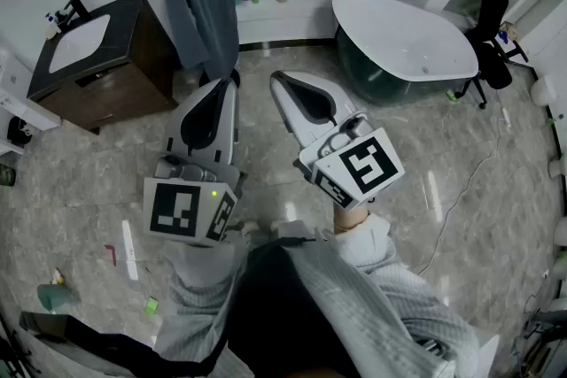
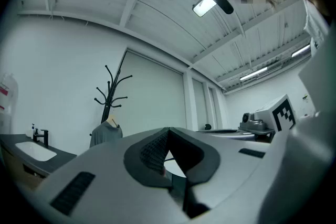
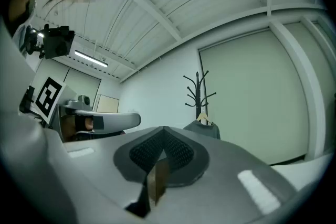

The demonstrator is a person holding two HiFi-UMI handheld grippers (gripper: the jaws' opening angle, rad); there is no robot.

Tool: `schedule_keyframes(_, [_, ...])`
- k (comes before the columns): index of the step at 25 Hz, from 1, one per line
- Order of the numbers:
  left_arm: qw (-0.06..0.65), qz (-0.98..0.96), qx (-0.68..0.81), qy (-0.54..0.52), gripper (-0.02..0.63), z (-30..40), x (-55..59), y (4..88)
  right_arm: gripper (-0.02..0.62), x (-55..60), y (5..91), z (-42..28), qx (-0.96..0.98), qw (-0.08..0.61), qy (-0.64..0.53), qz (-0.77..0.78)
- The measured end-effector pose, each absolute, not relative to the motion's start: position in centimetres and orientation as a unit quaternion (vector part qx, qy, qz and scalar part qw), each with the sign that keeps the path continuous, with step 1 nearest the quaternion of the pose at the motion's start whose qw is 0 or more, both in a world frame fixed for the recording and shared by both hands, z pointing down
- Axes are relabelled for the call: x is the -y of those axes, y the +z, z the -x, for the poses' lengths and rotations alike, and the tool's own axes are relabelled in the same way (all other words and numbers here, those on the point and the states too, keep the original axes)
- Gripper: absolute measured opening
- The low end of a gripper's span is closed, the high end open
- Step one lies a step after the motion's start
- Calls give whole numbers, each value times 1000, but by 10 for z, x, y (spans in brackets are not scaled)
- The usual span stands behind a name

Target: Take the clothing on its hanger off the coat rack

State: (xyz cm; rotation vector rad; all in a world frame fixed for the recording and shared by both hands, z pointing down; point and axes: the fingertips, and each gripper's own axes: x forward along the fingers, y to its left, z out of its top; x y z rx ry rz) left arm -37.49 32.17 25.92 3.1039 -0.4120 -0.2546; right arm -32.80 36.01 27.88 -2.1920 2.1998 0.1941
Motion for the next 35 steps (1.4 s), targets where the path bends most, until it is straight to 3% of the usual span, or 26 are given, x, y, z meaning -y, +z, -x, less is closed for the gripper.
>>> schedule_keyframes(23, [19, -984, 152, -94, 5, 330, -337, 270, 0, -397, 293, 275, -712, 38, 53, 699])
schedule_keyframes(35, [-2, -985, 156, -73, 5, 218, -207, 282, 0, -263, 307, 166, -717, 48, 50, 694])
